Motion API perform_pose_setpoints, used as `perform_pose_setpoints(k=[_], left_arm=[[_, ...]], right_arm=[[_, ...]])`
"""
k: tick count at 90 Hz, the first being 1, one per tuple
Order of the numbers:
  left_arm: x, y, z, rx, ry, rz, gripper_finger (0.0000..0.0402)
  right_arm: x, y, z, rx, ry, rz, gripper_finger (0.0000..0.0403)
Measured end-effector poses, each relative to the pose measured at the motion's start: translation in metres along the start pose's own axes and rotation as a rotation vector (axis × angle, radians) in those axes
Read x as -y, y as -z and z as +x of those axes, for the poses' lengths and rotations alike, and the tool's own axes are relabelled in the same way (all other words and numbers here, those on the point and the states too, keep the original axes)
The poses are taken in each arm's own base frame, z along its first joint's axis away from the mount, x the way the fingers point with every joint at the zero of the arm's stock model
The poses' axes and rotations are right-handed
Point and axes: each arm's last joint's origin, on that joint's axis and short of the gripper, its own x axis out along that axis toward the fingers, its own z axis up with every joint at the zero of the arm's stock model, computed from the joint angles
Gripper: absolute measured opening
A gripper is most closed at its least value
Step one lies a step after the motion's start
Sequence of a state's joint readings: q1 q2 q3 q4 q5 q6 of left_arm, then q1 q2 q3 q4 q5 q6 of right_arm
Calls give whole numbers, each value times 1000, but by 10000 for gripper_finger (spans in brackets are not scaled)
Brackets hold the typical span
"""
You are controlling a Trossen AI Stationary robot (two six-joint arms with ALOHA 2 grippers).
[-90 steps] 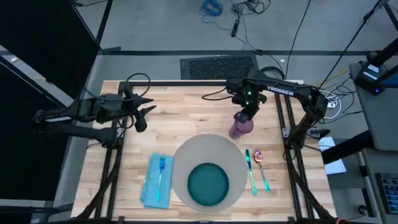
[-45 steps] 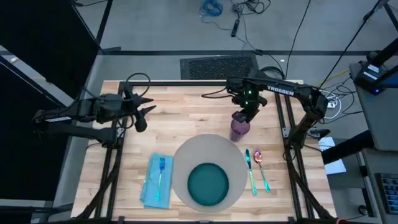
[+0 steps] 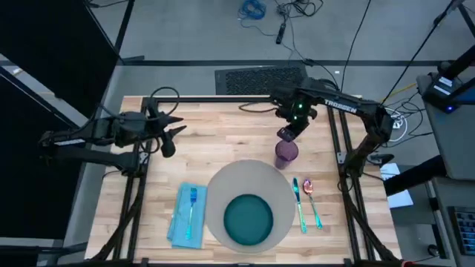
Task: Set table place
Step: Return to Home Position
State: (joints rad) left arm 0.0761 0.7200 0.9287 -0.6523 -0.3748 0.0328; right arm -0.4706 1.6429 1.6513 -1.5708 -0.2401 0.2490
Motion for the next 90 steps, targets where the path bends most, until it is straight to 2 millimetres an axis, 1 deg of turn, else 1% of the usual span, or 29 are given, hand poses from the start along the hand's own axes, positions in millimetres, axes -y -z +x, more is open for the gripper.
perform_pose_setpoints(k=[9, 13, 17, 21, 30, 36, 42, 47, 52, 57, 61, 69, 76, 83, 90], left_arm=[[0, 0, 0, 0, 0, 0, 116], [0, 0, 0, 0, 0, -1, 116], [0, 0, 0, 2, 3, -1, 116], [0, -1, 0, 11, 14, -3, 116], [1, -5, -3, 58, 63, -4, 116], [0, -7, -6, 101, 91, 0, 116], [-1, -10, -10, 138, 109, 1, 116], [-1, -10, -12, 155, 128, 9, 116], [-1, -11, -14, 166, 135, 7, 116], [-2, -10, -15, 169, 136, 5, 116], [-2, -10, -16, 172, 136, 4, 116], [-2, -9, -16, 173, 136, 4, 116], [-3, -7, -17, 176, 135, 0, 116], [-4, -5, -20, 184, 132, -10, 116], [-5, -3, -23, 201, 126, -27, 116]], right_arm=[[-6, 12, -32, 114, -67, -56, 95], [-8, 24, -48, 172, -102, -79, 95], [-10, 40, -65, 237, -129, -106, 95], [-11, 61, -80, 299, -151, -123, 95], [-7, 122, -108, 454, -175, -160, 95], [-1, 165, -118, 552, -172, -175, 96], [7, 202, -119, 633, -228, -178, 96], [14, 225, -116, 703, -316, -199, 96], [22, 242, -106, 761, -401, -227, 96], [30, 250, -89, 799, -466, -250, 96], [35, 254, -71, 811, -519, -287, 96], [41, 252, -33, 856, -632, -404, 96], [41, 246, -2, 928, -727, -540, 96], [41, 241, 17, 1086, -790, -667, 96], [41, 236, 34, 1227, -813, -771, 96]])
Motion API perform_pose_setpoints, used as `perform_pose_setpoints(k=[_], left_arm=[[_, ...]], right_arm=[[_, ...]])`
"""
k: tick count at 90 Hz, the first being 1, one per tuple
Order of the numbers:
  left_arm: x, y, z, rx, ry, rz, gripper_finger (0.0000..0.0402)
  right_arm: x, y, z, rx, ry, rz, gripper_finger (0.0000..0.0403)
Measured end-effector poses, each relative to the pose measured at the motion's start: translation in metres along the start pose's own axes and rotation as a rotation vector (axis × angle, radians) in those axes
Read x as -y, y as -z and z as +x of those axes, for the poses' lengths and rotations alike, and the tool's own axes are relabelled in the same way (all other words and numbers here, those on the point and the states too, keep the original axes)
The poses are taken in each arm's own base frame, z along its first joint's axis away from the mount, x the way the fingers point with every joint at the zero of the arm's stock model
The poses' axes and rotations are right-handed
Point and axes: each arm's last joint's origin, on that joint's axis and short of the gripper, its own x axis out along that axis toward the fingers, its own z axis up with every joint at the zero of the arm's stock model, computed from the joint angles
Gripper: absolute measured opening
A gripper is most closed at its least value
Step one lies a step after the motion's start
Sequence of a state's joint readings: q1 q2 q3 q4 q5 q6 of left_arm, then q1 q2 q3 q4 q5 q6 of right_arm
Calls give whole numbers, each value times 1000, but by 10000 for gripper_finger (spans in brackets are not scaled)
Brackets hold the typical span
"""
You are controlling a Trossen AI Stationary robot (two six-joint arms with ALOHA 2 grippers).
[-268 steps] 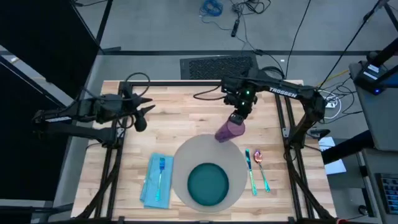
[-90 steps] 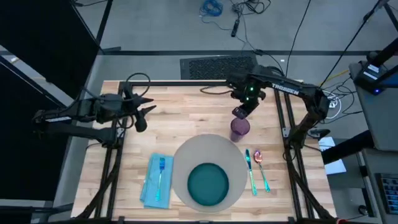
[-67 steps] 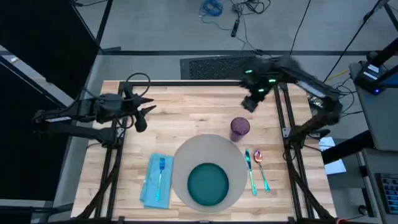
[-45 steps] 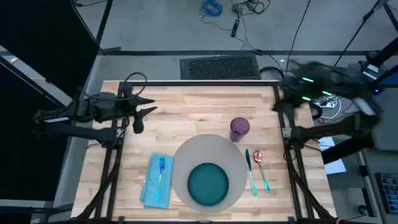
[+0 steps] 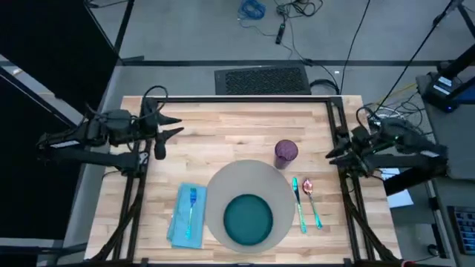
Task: Set table place
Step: Return to Home Position
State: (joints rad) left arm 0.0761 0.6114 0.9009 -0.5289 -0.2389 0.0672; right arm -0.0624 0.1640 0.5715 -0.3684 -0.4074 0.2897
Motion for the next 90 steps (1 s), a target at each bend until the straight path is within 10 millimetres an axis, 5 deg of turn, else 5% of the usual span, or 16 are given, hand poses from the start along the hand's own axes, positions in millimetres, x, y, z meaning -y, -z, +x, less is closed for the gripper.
perform_pose_setpoints(k=[17, 47, 65, 90], left_arm=[[-1, 12, -5, 47, -31, -13, 116], [-1, 53, -2, 102, -137, -70, 116], [0, 78, -2, 102, -163, -98, 116], [-2, 81, -13, 154, -169, -113, 116]], right_arm=[[18, 42, 12, 90, -13, -96, 96], [37, 63, 16, 145, 306, -165, 92], [42, 87, 25, 80, 243, -68, 89], [29, 111, 35, 28, 57, 2, 89]])
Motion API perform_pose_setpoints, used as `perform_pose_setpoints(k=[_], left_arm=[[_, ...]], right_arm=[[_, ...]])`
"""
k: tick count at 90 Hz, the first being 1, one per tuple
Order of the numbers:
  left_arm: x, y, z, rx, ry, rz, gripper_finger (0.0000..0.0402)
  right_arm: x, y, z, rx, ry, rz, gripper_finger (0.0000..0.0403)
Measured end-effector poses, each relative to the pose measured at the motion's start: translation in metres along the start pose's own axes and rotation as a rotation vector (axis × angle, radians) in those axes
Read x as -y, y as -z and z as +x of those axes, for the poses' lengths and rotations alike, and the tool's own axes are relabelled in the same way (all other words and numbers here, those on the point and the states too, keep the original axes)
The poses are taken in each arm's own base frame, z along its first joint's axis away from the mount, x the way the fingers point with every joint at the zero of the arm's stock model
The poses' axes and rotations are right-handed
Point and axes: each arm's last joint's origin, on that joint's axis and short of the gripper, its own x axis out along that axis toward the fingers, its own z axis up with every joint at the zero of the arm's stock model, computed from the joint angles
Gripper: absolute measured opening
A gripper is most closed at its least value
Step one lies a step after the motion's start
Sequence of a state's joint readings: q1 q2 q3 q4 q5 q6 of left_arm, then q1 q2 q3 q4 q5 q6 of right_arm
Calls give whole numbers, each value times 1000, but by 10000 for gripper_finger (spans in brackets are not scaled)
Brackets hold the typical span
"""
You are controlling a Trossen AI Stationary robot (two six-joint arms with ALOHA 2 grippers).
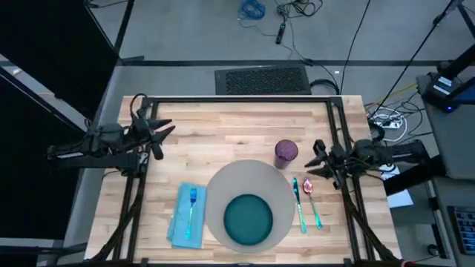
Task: Set table place
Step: Return to Home Position
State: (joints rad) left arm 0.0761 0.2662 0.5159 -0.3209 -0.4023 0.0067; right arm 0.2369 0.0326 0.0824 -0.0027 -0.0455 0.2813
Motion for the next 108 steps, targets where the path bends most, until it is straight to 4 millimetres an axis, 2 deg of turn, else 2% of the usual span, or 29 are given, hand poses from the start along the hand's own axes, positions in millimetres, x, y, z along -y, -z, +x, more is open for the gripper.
perform_pose_setpoints(k=[12, 32, 59, 69, 89, 100, 108], left_arm=[[-1, -1, -2, 10, 0, 5, 116], [0, 0, -1, 7, 26, 22, 116], [3, 25, 2, 43, 58, -18, 116], [2, 24, -1, 75, 70, -38, 116], [2, 23, -6, 108, 158, -41, 116], [5, 24, -7, 111, 241, -33, 116], [7, 33, -3, 82, 250, -46, 116]], right_arm=[[-3, 11, 3, 44, 46, -23, 89], [-7, 5, 1, 77, 66, -108, 89], [-4, 16, 2, 16, 77, -147, 89], [-2, 21, 3, -8, 83, -145, 89], [-5, 23, 3, -46, -26, -153, 89], [-4, 23, 3, -42, -12, -157, 89], [-3, 22, 3, -38, 4, -183, 89]])
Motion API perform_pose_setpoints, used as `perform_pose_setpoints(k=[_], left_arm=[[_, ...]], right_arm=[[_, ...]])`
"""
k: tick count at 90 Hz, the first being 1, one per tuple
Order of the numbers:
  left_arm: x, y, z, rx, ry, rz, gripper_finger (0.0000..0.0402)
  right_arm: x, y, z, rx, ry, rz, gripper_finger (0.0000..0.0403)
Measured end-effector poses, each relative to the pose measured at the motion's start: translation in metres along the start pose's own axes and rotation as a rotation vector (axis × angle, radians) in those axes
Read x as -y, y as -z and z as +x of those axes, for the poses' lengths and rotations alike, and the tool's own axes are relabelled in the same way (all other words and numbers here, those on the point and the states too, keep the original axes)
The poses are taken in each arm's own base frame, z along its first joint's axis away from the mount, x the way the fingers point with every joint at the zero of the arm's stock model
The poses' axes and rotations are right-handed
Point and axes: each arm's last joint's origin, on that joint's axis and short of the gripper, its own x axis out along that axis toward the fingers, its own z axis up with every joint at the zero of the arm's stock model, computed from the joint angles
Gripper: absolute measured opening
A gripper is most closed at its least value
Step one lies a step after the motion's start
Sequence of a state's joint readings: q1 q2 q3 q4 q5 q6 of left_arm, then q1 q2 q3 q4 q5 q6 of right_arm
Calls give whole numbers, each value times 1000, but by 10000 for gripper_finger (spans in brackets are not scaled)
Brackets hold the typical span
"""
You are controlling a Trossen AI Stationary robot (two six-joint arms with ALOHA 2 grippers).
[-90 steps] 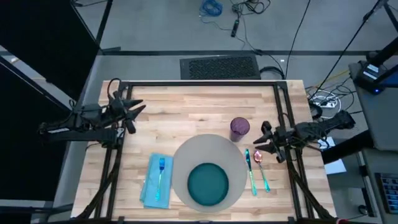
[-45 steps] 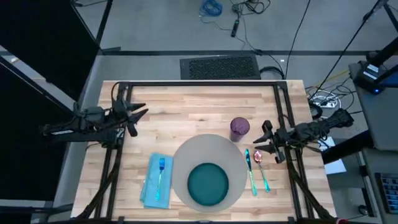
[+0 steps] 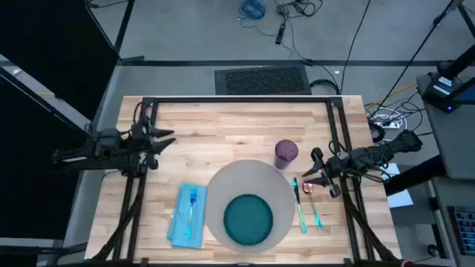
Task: Set table place
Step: Return to Home Position
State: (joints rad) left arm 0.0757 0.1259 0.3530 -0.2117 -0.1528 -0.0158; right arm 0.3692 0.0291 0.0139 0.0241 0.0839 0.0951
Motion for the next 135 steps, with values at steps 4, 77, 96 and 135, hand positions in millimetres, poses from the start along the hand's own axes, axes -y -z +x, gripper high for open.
perform_pose_setpoints(k=[4, 77, 96, 135], left_arm=[[0, 6, 2, -12, 0, -5, 116], [3, 67, 23, 163, 19, 25, 116], [2, 74, 24, 96, -7, 34, 116], [3, 86, 24, -27, 36, 1, 116]], right_arm=[[2, 0, 0, 2, 20, -18, 89], [19, -1, 0, 11, 180, -28, 89], [20, -2, -1, 8, 209, -84, 89], [32, 4, 3, -72, 306, -91, 89]])
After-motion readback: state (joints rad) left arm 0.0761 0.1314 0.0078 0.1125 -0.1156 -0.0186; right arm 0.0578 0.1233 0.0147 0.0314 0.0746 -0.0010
